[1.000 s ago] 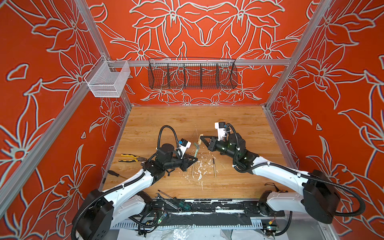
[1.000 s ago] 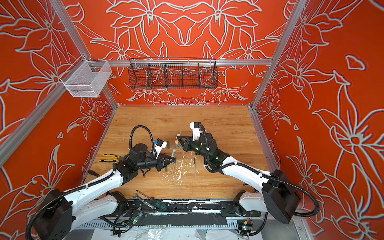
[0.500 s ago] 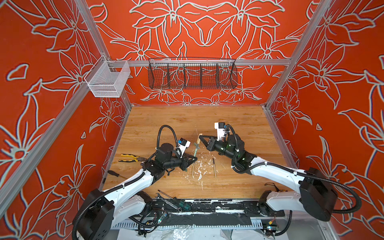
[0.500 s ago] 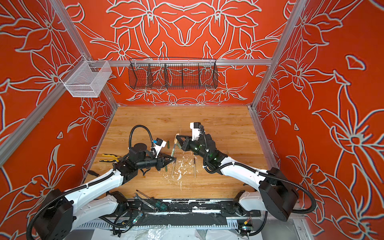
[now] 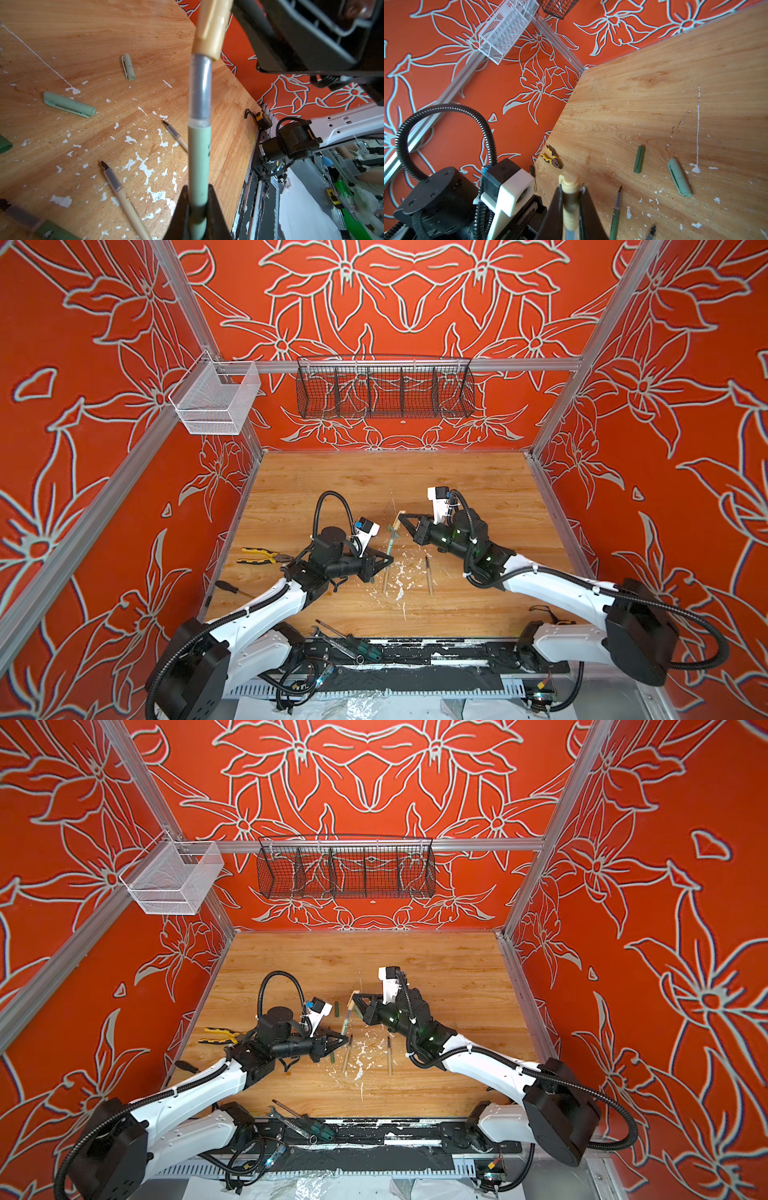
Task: Insert the pens into the pen caps
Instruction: 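Push the beige cap down over the pen with the right gripper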
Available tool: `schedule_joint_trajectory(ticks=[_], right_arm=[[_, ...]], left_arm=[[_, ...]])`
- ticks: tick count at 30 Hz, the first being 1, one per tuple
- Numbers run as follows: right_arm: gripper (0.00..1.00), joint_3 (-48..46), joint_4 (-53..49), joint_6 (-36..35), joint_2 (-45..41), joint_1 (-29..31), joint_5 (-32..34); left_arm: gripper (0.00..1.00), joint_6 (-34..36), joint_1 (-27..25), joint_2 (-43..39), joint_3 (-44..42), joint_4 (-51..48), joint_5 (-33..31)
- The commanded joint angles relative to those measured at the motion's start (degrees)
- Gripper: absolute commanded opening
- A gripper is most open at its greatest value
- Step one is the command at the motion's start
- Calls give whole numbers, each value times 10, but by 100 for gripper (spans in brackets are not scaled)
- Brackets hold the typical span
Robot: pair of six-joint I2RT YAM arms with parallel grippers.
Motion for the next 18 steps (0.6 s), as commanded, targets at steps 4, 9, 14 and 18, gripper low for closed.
schedule_joint_trajectory(ticks=[4,9,14,18], right_arm=[[10,28,-107,2,-4,14,-49],[10,17,-112,-4,-16,14,-43],[10,21,-119,-9,-19,14,-65],[11,13,-123,-11,-34,14,-49]], left_arm=[[0,9,12,-24,1,61,-33],[0,1,22,-27,0,78,-21],[0,0,25,-20,0,86,-11],[0,-3,27,-16,-1,93,-6]])
